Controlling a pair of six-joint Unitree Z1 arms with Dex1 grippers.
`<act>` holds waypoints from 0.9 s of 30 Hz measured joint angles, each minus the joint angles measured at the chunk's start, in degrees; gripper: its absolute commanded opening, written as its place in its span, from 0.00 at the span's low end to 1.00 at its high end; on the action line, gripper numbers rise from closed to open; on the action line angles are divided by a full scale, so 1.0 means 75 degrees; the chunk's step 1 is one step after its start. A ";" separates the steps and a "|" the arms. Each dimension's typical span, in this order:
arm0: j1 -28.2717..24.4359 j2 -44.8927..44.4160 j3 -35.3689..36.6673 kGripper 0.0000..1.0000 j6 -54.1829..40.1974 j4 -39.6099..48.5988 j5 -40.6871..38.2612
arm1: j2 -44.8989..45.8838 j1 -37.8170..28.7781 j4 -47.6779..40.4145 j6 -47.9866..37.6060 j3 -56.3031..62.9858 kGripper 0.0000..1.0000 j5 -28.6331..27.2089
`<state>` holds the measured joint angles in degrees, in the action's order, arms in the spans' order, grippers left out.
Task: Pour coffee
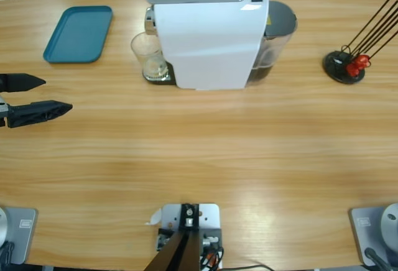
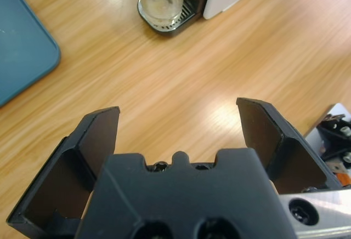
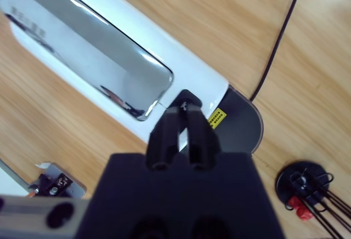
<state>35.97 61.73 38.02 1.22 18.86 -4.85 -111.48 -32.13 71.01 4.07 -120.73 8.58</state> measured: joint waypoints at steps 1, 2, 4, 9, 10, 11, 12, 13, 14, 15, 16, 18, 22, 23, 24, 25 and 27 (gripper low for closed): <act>0.0000 0.0000 0.0000 0.94 0.0000 0.0000 0.0003 | 0.0034 -0.0051 0.0000 0.0043 -0.0120 1.00 -0.0017; 0.0000 0.0000 0.0000 0.94 0.0000 0.0000 0.0003 | 0.0091 -0.0102 0.0000 0.0067 -0.0224 1.00 -0.0043; 0.0000 0.0000 0.0000 0.94 -0.0001 0.0000 0.0004 | 0.0341 -0.0214 0.0000 0.0097 -0.0285 1.00 -0.0084; 0.0000 0.0001 -0.0032 0.94 -0.0030 -0.0027 0.0004 | 0.1259 -0.0368 -0.0001 0.0100 0.0090 1.00 -0.0167; 0.0000 0.0005 -0.0035 0.94 -0.0044 -0.0044 0.0004 | 0.1491 -0.0381 -0.0005 0.0100 0.0354 1.00 -0.0184; 0.0000 0.0015 -0.0036 0.94 -0.0057 -0.0058 0.0004 | 0.1736 -0.0389 -0.0013 0.0100 0.0699 1.00 -0.0205; 0.0000 0.0029 -0.0036 0.94 -0.0064 -0.0065 0.0004 | 0.1945 -0.0393 -0.0044 0.0100 0.1076 1.00 -0.0221; 0.0000 0.0042 -0.0037 0.94 -0.0069 -0.0073 0.0004 | 0.2148 -0.0395 -0.0102 0.0100 0.1461 1.00 -0.0227; 0.0000 0.0058 -0.0037 0.94 -0.0075 -0.0075 0.0004 | 0.2307 -0.0395 -0.0158 0.0100 0.1815 1.00 -0.0227; 0.0000 0.0074 -0.0037 0.94 -0.0079 -0.0076 0.0004 | 0.2455 -0.0396 -0.0228 0.0100 0.2130 1.00 -0.0227; 0.0000 0.0087 -0.0037 0.94 -0.0087 -0.0076 0.0004 | 0.2584 -0.0396 -0.0355 0.0100 0.2429 1.00 -0.0220; 0.0000 0.0116 -0.0037 0.94 -0.0118 -0.0076 0.0003 | 0.2852 -0.0396 -0.0804 0.0100 0.3163 1.00 -0.0163; 0.0003 0.0133 -0.0036 0.94 -0.0245 -0.0085 -0.0008 | 0.3783 -0.0399 -0.2597 0.0098 0.5301 1.00 -0.0322; 0.0003 0.0133 -0.0036 0.94 -0.0284 -0.0105 -0.0008 | 0.4098 -0.0402 -0.3108 0.0098 0.5918 1.00 -0.0500; 0.0003 0.0138 -0.0036 0.94 -0.0318 -0.0139 -0.0008 | 0.4415 -0.0402 -0.3470 0.0098 0.6461 1.00 -0.0673; 0.0003 0.0156 -0.0036 0.94 -0.0338 -0.0172 -0.0005 | 0.4745 -0.0403 -0.3692 0.0098 0.6962 1.00 -0.0838; 0.0004 0.0206 -0.0036 0.94 -0.0353 -0.0240 -0.0005 | 0.5280 -0.0403 -0.3888 0.0098 0.7666 1.00 -0.0969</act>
<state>35.99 63.27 37.75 -1.43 17.06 -4.89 -71.88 -35.16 41.85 4.81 -63.23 1.31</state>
